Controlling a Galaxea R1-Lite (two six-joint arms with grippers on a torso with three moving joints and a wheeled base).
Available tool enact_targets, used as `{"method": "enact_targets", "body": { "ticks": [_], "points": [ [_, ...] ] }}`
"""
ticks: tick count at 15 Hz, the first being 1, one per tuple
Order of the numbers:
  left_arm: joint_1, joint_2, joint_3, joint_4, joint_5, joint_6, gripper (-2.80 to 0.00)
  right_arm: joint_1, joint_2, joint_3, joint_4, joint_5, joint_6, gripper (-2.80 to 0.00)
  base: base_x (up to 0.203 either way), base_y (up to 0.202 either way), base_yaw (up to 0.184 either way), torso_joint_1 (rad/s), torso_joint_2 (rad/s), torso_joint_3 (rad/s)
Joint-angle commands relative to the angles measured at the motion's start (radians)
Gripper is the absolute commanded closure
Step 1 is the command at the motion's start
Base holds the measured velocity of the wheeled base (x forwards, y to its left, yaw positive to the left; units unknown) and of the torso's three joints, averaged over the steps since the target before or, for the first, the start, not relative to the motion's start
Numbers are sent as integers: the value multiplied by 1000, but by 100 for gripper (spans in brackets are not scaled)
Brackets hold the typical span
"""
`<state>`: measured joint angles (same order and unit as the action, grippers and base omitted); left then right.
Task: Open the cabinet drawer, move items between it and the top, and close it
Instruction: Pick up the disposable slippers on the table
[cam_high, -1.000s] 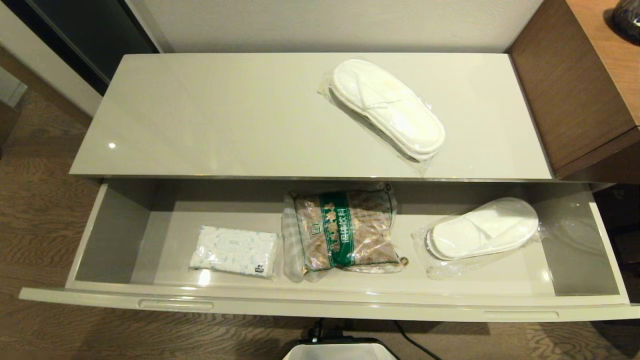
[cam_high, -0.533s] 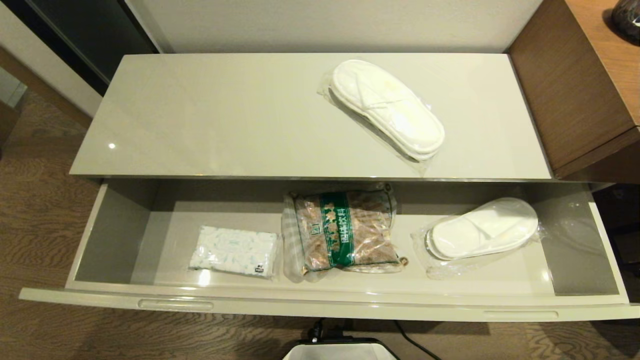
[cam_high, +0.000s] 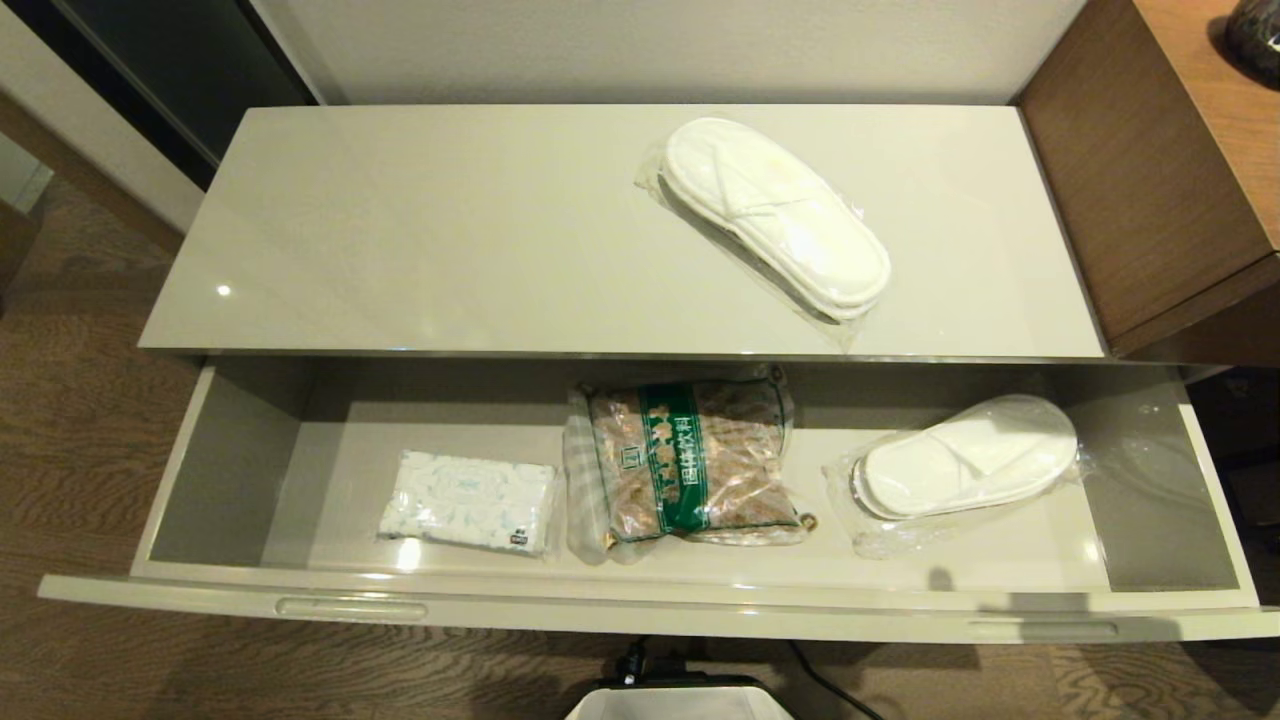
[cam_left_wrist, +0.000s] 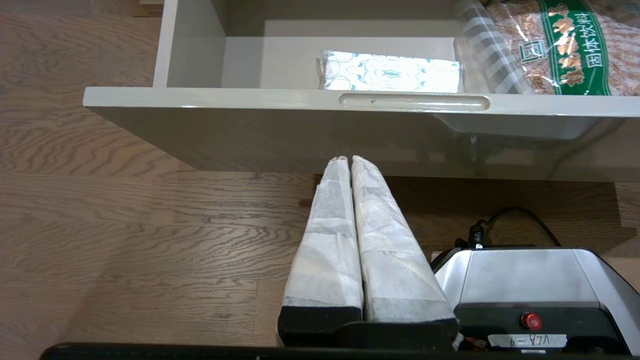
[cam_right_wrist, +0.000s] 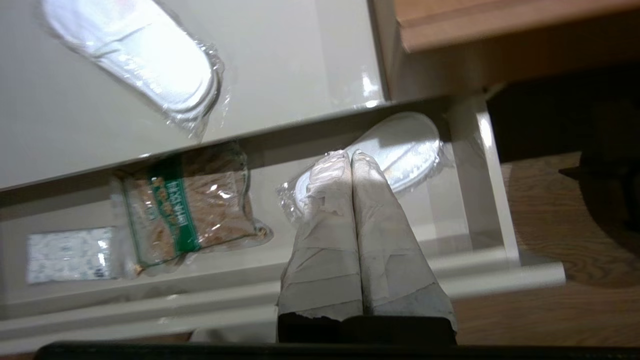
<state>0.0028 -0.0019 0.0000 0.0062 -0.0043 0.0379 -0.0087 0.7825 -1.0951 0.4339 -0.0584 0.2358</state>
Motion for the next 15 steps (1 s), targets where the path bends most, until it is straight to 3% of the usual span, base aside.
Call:
{"method": "enact_targets", "body": {
  "ticks": [1,4,6,8,11,12,13,15],
  "points": [
    [0,2,2,0,1,0,0,37,439,-181,-20,-11,-27,0,0,0,0,0,0,0],
    [0,2,2,0,0,0,0,135,818,-466,-60,-31,-123,0,0,0,0,0,0,0],
    [0,2,2,0,1,0,0,238,998,-595,-98,-85,-212,0,0,0,0,0,0,0],
    [0,2,2,0,0,0,0,352,1073,-635,-231,-169,-305,0,0,0,0,0,0,0],
    [0,2,2,0,0,2,0,484,1081,-572,-353,-298,-437,0,0,0,0,0,0,0],
    [0,2,1,1,-2,6,0,519,1073,-545,-374,-353,-450,-169,0,0,0,0,0,0],
    [0,2,0,0,-2,7,0,546,1054,-520,-403,-394,-455,-280,0,0,0,0,0,0],
    [0,2,2,0,0,2,0,587,1018,-455,-467,-441,-465,-280,0,0,0,0,0,0]
  ]
}}
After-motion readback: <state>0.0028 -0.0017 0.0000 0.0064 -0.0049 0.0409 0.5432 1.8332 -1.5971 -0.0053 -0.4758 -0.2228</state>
